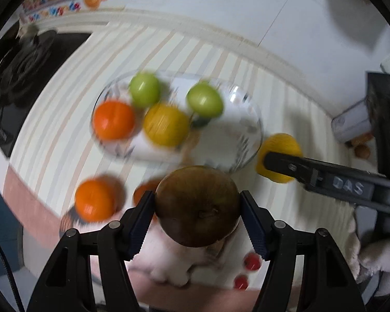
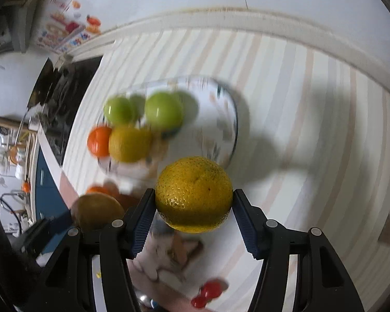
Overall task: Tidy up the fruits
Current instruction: 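Set the red apple and lemon on the plate and open both tools, then withdraw both tools back from the plate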
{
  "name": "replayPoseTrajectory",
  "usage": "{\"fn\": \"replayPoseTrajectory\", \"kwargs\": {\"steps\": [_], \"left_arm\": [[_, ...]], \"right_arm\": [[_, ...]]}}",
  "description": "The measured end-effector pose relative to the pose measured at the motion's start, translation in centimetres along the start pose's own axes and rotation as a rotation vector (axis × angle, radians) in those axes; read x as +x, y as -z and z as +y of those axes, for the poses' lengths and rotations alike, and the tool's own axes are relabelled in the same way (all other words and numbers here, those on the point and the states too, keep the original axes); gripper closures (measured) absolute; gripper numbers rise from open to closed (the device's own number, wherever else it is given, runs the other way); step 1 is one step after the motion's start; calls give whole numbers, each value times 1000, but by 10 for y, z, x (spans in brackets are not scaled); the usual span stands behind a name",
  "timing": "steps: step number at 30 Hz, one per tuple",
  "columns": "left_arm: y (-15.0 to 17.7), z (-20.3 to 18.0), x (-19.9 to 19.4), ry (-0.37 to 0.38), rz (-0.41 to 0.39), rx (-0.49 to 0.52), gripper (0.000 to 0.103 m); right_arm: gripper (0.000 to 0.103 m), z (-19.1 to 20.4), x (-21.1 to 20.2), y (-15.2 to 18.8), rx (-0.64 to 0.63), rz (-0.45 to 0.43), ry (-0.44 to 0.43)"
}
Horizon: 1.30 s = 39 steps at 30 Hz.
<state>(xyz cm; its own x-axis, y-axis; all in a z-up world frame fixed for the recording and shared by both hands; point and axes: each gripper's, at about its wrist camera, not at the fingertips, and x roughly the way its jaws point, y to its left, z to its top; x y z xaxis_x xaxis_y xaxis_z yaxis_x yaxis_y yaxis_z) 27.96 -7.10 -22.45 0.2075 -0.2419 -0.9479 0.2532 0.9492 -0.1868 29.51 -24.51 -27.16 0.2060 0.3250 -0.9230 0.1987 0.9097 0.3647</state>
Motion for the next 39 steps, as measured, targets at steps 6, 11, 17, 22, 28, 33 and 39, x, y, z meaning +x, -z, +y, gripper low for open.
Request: {"fn": "replayPoseTrajectory", "kwargs": {"steps": [6,11,17,22,28,33,39], "left_arm": [[-37,-11,33,15,33,-27,39],[-48,-17,55,-6,59,-36,39],[-52,-18,70,-11,83,-47,39],[-56,-19,73,-26,100,-43,39],[-53,-10,66,-11,101,-80,18],[-49,0,39,-39,41,-90,18],[-39,15,6,-151,-40,-91,18]], "right_arm": [[41,-6,29,-68,-3,70,-1],[41,-10,59,-90,0,140,-1],[40,-10,74,-88,-13,181,11],[25,-13,74,-88,22,199,-21],[22,-23,50,-83,50,151,-11],[22,-29,33,-72,53,113,8],[8,-13,4,-43,-17,25,114]]}}
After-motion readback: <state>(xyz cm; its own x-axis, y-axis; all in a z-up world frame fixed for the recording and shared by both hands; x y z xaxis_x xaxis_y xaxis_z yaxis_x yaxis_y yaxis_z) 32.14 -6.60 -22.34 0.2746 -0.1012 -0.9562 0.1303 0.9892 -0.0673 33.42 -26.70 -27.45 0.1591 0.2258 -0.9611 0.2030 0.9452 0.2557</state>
